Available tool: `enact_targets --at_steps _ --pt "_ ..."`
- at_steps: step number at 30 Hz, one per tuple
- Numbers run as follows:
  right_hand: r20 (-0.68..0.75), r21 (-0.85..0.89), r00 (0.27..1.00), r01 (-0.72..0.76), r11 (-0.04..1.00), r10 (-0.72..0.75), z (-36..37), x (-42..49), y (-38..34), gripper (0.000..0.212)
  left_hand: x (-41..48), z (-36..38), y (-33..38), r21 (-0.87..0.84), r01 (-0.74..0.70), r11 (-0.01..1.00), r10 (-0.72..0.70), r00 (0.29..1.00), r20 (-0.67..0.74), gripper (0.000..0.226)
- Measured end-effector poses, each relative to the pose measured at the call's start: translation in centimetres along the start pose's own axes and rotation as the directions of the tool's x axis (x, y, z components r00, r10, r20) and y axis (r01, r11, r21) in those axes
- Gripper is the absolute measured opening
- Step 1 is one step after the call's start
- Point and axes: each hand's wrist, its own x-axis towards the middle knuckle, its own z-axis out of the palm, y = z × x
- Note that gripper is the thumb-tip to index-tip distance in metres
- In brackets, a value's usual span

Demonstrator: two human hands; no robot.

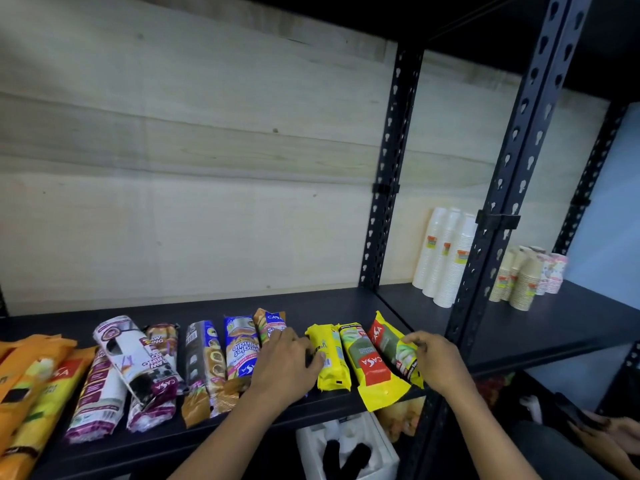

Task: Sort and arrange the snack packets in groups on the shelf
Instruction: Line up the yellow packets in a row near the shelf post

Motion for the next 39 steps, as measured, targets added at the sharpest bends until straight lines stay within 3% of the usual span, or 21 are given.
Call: enact_targets --at_steps 3,6,9,14,17,20,23,26,28,32,39 --pt "0.058 -0.181 0.998 -0.024 0.983 0.035 -0.4 0.2 -0.7 0.028 0.1 -0.1 -0.1 -0.008 0.004 1.0 -0.004 1.0 0.011 0.043" --pt "0.119 -0.169 0.992 -0.024 0.985 0.044 -0.1 -0.5 -0.9 0.039 0.0 -0.2 -0.2 -0.015 0.004 1.0 -0.003 1.0 0.017 0.044" --pt "0.064 -0.228 0.998 0.022 0.973 -0.008 0.8 -0.6 -0.2 0.055 -0.1 -0.1 -0.3 -0.004 0.005 1.0 -0.005 0.999 0.039 0.046" --pt "-0.016 -0.182 1.0 0.008 0.983 -0.011 1.7 -0.7 -0.4 0.04 -0.1 -0.6 -0.1 -0.01 -0.04 0.999 0.04 0.994 0.098 0.051" --pt "-0.103 -0.212 0.988 0.092 0.973 -0.116 1.8 -1.1 -0.2 0.045 -0.1 -0.6 0.1 -0.019 -0.07 0.997 0.072 0.99 0.122 0.054" --pt "-0.176 -0.28 0.923 0.286 0.916 -0.342 1.0 -1.0 -0.6 0.035 -0.2 -0.4 -0.1 -0.04 -0.074 0.996 0.078 0.991 0.113 0.054" --pt "-0.023 -0.316 0.853 0.488 0.814 -0.521 -0.3 -0.4 -2.1 0.034 -0.3 -0.2 -0.4 -0.026 -0.083 0.996 0.086 0.991 0.106 0.055" --pt "0.27 -0.274 0.813 0.579 0.768 -0.517 -0.9 0.5 -2.8 0.048 -0.3 -0.2 -0.3 -0.047 -0.139 0.989 0.143 0.985 0.098 0.052" --pt "0.372 -0.269 0.786 0.6 0.754 -0.493 -0.9 0.9 -3.0 0.054 -0.2 -0.3 -0.1 -0.055 -0.185 0.981 0.19 0.974 0.125 0.054" --pt "0.45 -0.297 0.716 0.683 0.667 -0.533 0.0 1.2 -3.5 0.061 -0.2 -0.5 0.2 -0.024 -0.235 0.972 0.235 0.95 0.204 0.056" --pt "0.571 -0.392 0.551 0.834 0.388 -0.608 -0.2 1.3 -3.1 0.088 0.0 -0.2 -0.2 -0.02 -0.255 0.967 0.253 0.943 0.217 0.058"
